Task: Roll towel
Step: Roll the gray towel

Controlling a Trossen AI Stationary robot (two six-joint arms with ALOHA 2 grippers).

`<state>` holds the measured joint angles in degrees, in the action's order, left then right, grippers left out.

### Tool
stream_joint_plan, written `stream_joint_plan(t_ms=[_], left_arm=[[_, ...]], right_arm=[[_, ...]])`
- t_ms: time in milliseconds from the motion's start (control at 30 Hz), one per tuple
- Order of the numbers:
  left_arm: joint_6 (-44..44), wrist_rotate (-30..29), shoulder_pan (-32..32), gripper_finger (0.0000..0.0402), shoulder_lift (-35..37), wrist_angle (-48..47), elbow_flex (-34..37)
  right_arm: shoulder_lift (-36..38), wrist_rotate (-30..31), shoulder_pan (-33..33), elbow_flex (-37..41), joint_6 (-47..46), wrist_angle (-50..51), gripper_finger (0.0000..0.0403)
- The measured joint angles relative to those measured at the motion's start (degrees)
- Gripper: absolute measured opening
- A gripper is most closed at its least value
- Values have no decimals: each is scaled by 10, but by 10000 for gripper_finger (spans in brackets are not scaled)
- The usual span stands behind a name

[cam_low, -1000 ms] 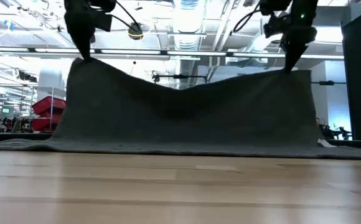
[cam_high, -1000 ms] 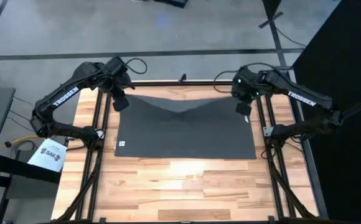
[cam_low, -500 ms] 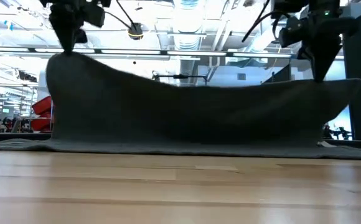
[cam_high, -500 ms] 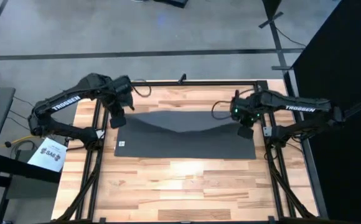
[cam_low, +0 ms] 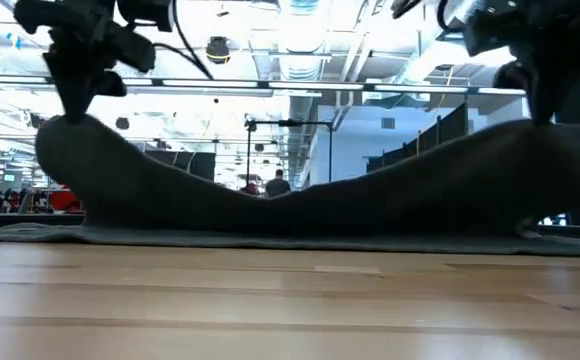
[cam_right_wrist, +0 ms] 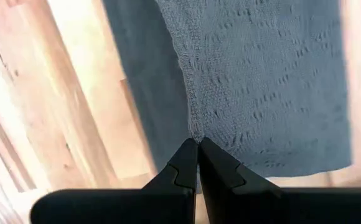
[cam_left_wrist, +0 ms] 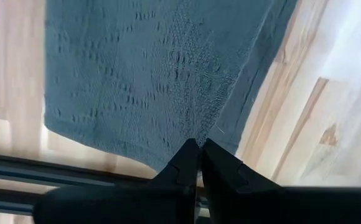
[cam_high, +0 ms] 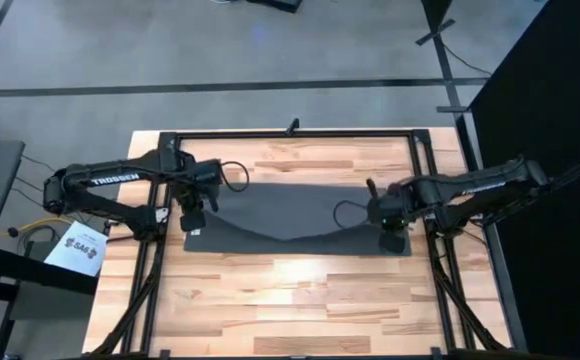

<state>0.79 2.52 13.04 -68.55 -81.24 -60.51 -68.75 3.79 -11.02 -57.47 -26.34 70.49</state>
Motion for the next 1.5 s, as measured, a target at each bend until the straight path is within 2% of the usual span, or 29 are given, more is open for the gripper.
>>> stream_joint_plan(t_ms=[267, 467, 900, 1233, 1500], left_arm=[[57, 0, -64, 0, 22, 49, 59], [76, -2, -100, 0, 8, 144, 109], [136, -4, -161, 0, 0, 173, 170], [136, -4, -169, 0, 0, 225, 186], [143, -1, -176, 0, 0, 261, 186]], right_arm=[[0, -9, -90, 85, -116, -91, 0], [-5, 23, -109, 127, -143, -173, 0], [-74, 18, -110, 147, -141, -130, 0], [-74, 6, -110, 120, -115, -74, 0], [-74, 6, -110, 118, -107, -71, 0]])
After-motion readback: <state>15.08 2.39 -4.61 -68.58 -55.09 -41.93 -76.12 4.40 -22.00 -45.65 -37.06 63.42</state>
